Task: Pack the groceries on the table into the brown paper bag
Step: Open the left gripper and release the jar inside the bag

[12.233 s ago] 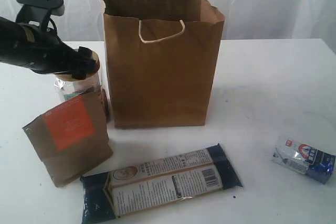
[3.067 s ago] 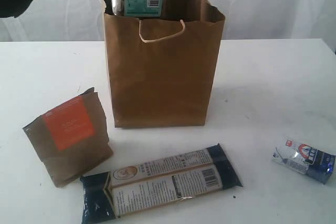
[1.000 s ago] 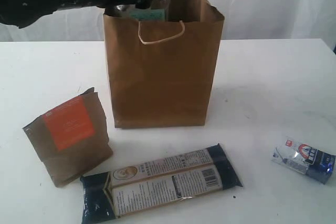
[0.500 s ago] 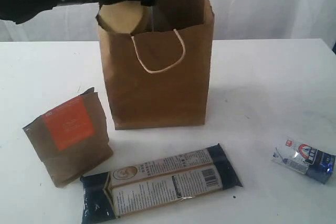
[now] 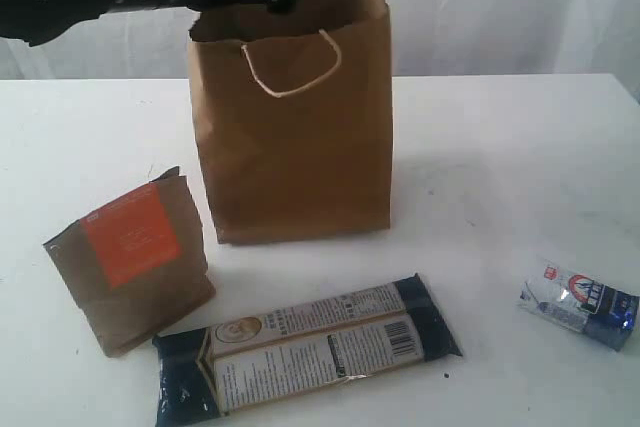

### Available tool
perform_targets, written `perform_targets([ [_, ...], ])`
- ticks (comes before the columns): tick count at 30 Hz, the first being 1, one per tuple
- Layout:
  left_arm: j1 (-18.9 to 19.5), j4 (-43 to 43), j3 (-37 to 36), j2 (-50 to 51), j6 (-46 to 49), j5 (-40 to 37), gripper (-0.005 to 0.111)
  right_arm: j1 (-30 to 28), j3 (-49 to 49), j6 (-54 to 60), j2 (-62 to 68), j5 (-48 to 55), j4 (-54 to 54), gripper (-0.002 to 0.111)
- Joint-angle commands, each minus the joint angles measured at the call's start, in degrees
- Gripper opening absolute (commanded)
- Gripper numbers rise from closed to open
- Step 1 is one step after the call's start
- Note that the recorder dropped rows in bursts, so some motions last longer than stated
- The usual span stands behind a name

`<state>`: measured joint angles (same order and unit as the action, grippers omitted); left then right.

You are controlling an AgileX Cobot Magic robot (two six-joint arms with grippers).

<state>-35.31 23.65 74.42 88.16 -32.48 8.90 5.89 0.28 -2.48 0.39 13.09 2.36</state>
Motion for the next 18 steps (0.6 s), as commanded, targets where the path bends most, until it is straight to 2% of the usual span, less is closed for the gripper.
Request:
perform_targets([
  [1,-0.41,0.46,0.35,-0.89,-0.54,-0.02,0.1,-0.22,-0.28,-0.19,-0.39,-0.41,-0.39,0.0],
  [18,-0.41,2.23,0.35,-3.04,-0.54,-1.2,0.1,-0.22,-0.28,-0.19,-0.39,-0.41,-0.39,0.0],
])
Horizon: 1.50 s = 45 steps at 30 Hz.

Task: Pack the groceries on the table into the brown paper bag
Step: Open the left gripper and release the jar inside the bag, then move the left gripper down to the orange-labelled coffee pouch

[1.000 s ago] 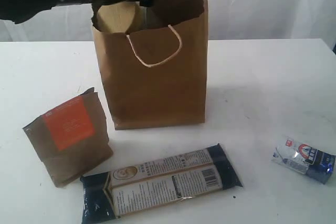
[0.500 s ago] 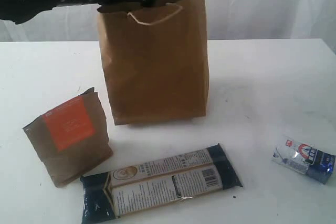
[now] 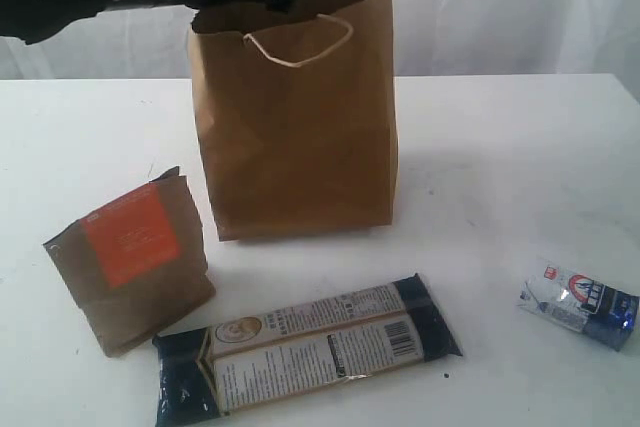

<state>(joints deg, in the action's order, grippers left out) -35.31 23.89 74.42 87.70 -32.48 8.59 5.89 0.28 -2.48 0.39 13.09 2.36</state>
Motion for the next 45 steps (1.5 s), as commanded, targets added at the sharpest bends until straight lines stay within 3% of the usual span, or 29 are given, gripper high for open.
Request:
perform_targets([
  [1,-0.41,2.51,0.35,-3.25,-0.54,-1.49,0.1,-0.22,-0.28,-0.19,-0.39,-0.41,-0.39,0.0],
  [17,-0.41,8.02,-3.31,-18.27,-0.54,-11.73,0.1,-0.22,-0.28,-0.19,-0.39,-0.41,-0.39,0.0],
  [23,-0.41,7.79,-6.51,-27.27,-0.26,-23.75,0.1,-0.22,-0.28,-0.19,-0.39,-0.41,-0.39,0.0],
  [27,-0.41,2.86,-7.06,-32.36,4.27,-34.38,0.097,-0.22,-0.28,-0.19,-0.39,-0.41,-0.39,0.0],
  [33,-0.41,-15.02,-6.95,-33.96,24.58,-53.01,0.093,-0.22,-0.28,-0.19,-0.39,-0.41,-0.39,0.0],
  [37,-0.41,-19.97,-6.95,-33.4,31.43,-59.25,0.093,-0.22,-0.28,-0.19,-0.39,-0.41,-0.39,0.0],
  [42,-0.41,-20.31,-6.95,-30.45,33.24,-68.19,0.093,-0.22,-0.28,-0.3,-0.39,-0.41,-0.39,0.0],
  [45,-0.41,-20.44,-6.95,-26.39,34.61,-66.18,0.093,-0.22,-0.28,-0.3,-0.39,-0.41,-0.39,0.0],
])
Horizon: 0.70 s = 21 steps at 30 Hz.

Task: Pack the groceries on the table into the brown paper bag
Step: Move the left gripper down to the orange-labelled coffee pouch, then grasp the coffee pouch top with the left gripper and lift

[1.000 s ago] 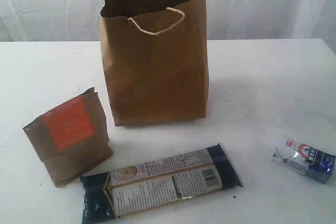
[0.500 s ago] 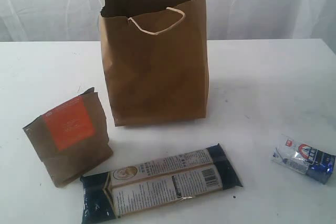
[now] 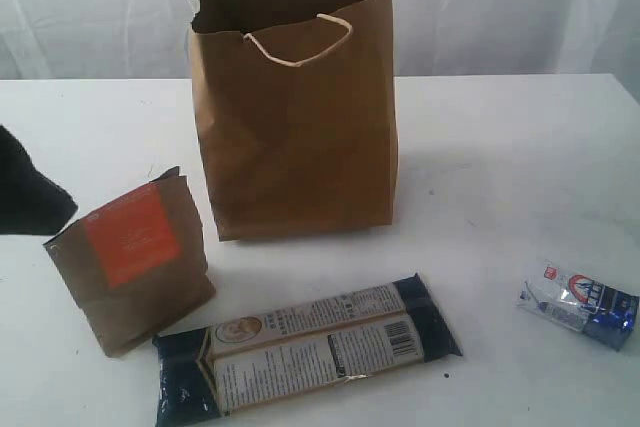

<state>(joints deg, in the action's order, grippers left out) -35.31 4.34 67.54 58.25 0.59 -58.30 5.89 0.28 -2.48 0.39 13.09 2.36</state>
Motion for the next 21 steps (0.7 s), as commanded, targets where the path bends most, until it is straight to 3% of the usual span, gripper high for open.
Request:
perform_targets([
  [1,-0.41,-0.89,-0.07,4.06,1.74,1.09,0.093,-0.22,-0.28,-0.3,-0.39,-0.41,-0.39,0.0],
  [6,-0.02,-0.89,-0.07,11.09,4.75,1.0,0.093,-0.22,-0.28,-0.3,-0.39,-0.41,-0.39,0.0],
  [16,8.06,-2.15,-0.07,27.13,7.01,14.15,0.09,-0.22,-0.28,-0.29,-0.39,-0.41,-0.49,0.0],
  [19,8.85,-5.51,-0.07,29.8,8.22,13.89,0.073,-0.22,-0.28,-0.29,-0.39,-0.41,-0.49,0.0],
  [20,8.85,-6.12,-0.07,30.86,8.39,13.77,0.054,-0.22,-0.28,-0.29,-0.39,-0.41,-0.49,0.0],
  [21,8.85,-6.25,-0.07,31.06,8.39,13.89,0.043,-0.22,-0.28,-0.29,-0.39,-0.41,-0.49,0.0],
])
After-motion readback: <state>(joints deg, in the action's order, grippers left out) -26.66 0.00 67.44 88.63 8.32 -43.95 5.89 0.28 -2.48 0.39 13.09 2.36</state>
